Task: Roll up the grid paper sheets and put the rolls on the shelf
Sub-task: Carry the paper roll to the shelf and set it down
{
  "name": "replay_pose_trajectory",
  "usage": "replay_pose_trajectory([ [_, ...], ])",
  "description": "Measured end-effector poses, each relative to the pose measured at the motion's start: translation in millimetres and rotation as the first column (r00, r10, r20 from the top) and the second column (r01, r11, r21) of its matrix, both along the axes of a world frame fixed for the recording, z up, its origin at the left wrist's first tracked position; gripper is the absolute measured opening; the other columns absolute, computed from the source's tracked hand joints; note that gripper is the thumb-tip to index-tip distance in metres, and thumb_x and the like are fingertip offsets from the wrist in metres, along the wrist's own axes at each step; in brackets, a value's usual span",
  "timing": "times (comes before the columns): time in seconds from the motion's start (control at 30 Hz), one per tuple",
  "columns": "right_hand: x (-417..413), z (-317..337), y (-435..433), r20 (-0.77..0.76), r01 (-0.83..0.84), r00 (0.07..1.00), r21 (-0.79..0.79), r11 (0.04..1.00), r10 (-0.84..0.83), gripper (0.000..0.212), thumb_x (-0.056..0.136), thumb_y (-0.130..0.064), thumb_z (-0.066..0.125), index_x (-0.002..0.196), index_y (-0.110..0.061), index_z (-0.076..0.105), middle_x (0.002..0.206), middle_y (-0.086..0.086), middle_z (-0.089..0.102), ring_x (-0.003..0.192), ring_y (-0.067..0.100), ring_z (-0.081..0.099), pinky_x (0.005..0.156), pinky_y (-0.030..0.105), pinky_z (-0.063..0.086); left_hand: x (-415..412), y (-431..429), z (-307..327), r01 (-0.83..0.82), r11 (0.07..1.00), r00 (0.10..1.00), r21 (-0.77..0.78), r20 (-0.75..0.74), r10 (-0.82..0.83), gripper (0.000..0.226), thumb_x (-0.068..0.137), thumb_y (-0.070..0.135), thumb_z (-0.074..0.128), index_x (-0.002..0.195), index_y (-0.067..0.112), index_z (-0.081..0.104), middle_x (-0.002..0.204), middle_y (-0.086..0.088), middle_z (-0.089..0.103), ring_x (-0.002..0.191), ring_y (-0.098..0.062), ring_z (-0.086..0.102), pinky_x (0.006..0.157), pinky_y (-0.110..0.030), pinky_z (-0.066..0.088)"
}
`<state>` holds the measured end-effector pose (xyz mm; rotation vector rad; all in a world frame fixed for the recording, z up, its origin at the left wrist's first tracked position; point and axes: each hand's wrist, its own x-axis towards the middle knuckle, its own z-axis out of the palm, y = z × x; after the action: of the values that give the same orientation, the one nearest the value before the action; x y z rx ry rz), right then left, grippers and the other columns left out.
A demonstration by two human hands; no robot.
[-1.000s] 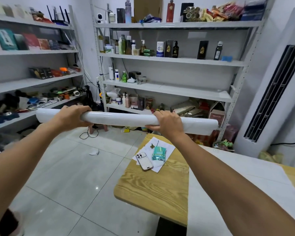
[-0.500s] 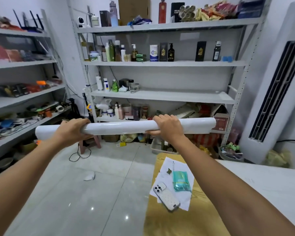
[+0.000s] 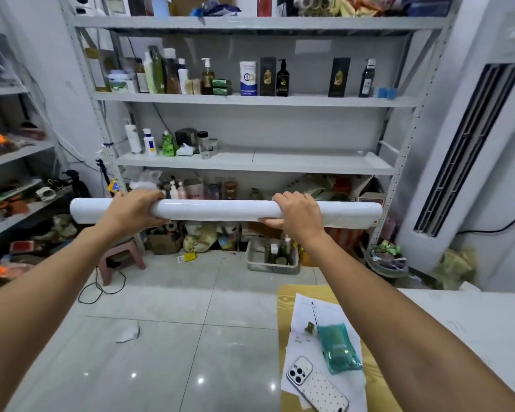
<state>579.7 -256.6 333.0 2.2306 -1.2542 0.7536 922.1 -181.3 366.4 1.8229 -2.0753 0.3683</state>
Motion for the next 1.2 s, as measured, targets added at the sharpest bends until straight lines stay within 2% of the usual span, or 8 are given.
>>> replay_pose_trajectory([
  [0.13, 25, -5, -56, -0.023, 0.082, 0.996, 0.010, 0.997, -0.081, 0.052, 0.073, -0.064, 0.060, 0.089, -0.015, 0.061, 0.080, 0.004, 0.065, 0.073, 0.023, 0.059, 0.066, 0.033, 0.040, 31, -83, -13, 0.087, 0.996, 0.996, 0.025, -0.032, -0.086, 0.033, 0.070, 0.033, 0.074, 0.092, 0.018, 0.056, 0.089, -0.004, 0.062, 0.084, -0.028, 0.057, 0.069, -0.039, 0.040],
  [0.33, 80, -5, -122, -0.020, 0.198, 0.980, 0.047, 0.979, -0.197, 0.052, 0.075, -0.063, 0.059, 0.097, -0.017, 0.061, 0.087, 0.002, 0.066, 0.080, 0.022, 0.059, 0.071, 0.033, 0.041, 86, -181, -5, 0.148, 0.989, 0.989, 0.020, -0.017, -0.148, 0.035, 0.072, 0.036, 0.072, 0.097, 0.020, 0.055, 0.089, 0.001, 0.058, 0.088, -0.025, 0.054, 0.068, -0.035, 0.028],
  [0.47, 114, 0, -158, 0.005, 0.268, 0.963, 0.096, 0.959, -0.269, 0.051, 0.078, -0.063, 0.056, 0.102, -0.018, 0.058, 0.093, 0.002, 0.065, 0.085, 0.020, 0.058, 0.074, 0.033, 0.040, 117, -241, 9, 0.263, 0.965, 0.965, 0.018, -0.026, -0.262, 0.030, 0.070, 0.036, 0.073, 0.089, 0.022, 0.054, 0.079, 0.004, 0.057, 0.078, -0.019, 0.052, 0.068, -0.035, 0.031],
  [0.6, 128, -4, -200, 0.031, 0.300, 0.952, 0.109, 0.948, -0.305, 0.050, 0.078, -0.061, 0.057, 0.101, -0.017, 0.059, 0.093, 0.003, 0.065, 0.085, 0.021, 0.057, 0.073, 0.034, 0.039, 134, -308, 7, 0.282, 0.959, 0.959, 0.031, 0.013, -0.282, 0.035, 0.068, 0.040, 0.073, 0.093, 0.024, 0.054, 0.087, 0.000, 0.062, 0.084, -0.023, 0.055, 0.073, -0.040, 0.038],
  [0.87, 125, -12, -332, 0.010, 0.338, 0.940, 0.128, 0.932, -0.342, 0.050, 0.076, -0.060, 0.060, 0.103, -0.018, 0.060, 0.094, 0.001, 0.066, 0.085, 0.019, 0.058, 0.069, 0.029, 0.032, 124, -451, -14, 0.300, 0.954, 0.954, -0.006, -0.003, -0.300, 0.030, 0.072, 0.036, 0.070, 0.095, 0.023, 0.054, 0.091, -0.001, 0.063, 0.086, -0.023, 0.055, 0.070, -0.035, 0.031],
  [1.03, 106, 1, -434, -0.002, 0.358, 0.932, 0.161, 0.920, -0.363, 0.049, 0.078, -0.062, 0.057, 0.103, -0.019, 0.060, 0.093, 0.000, 0.065, 0.083, 0.019, 0.057, 0.070, 0.030, 0.034, 103, -563, -1, 0.313, 0.950, 0.949, 0.018, 0.027, -0.313, 0.034, 0.073, 0.038, 0.070, 0.098, 0.021, 0.055, 0.096, -0.003, 0.063, 0.089, -0.025, 0.054, 0.071, -0.036, 0.032],
  [1.2, 79, 4, -530, 0.022, 0.407, 0.910, 0.153, 0.901, -0.415, 0.054, 0.078, -0.066, 0.053, 0.103, -0.019, 0.060, 0.092, 0.001, 0.065, 0.082, 0.020, 0.057, 0.071, 0.032, 0.037, 74, -669, 15, 0.345, 0.938, 0.936, 0.004, 0.074, -0.345, 0.033, 0.074, 0.040, 0.070, 0.095, 0.021, 0.053, 0.096, -0.001, 0.061, 0.089, -0.023, 0.051, 0.068, -0.034, 0.025],
])
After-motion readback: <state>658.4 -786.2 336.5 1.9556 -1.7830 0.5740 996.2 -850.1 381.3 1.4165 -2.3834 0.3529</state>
